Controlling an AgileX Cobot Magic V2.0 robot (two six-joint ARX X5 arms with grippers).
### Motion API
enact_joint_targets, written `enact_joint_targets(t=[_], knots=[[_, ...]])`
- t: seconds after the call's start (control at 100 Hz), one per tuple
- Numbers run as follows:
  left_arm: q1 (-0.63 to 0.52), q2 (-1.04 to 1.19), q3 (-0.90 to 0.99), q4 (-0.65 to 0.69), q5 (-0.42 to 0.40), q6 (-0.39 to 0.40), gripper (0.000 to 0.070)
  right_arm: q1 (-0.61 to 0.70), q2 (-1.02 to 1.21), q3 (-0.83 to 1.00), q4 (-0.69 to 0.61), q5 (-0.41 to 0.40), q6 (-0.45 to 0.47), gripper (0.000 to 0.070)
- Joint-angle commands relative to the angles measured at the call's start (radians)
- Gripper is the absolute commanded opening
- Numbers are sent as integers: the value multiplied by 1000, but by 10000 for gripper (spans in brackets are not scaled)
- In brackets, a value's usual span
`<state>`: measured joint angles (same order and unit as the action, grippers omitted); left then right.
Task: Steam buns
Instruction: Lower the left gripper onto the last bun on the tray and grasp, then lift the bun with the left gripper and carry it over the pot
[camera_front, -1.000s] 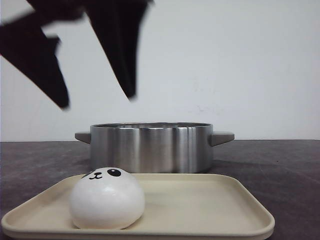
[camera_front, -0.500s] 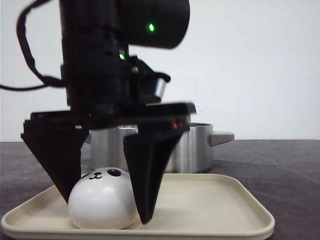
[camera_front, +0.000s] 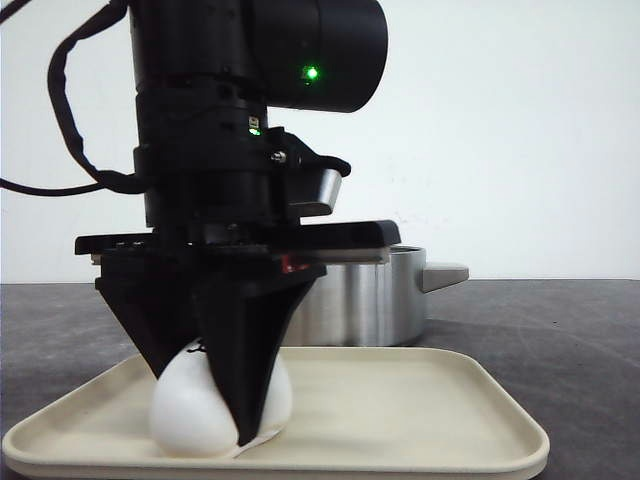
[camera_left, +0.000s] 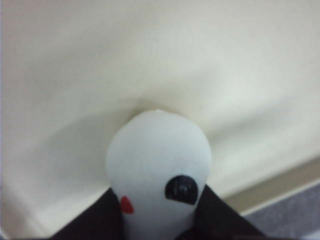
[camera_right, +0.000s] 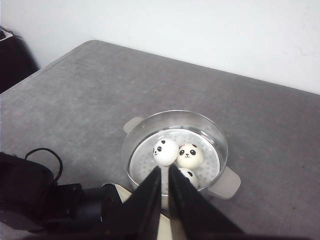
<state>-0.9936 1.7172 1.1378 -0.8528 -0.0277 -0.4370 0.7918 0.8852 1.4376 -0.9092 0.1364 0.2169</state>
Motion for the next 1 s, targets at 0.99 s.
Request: enact_joint_targets(t=[0.99], knots=[[307,66,330,225,-68,148,8,10,9,16,11,0,-15,17]])
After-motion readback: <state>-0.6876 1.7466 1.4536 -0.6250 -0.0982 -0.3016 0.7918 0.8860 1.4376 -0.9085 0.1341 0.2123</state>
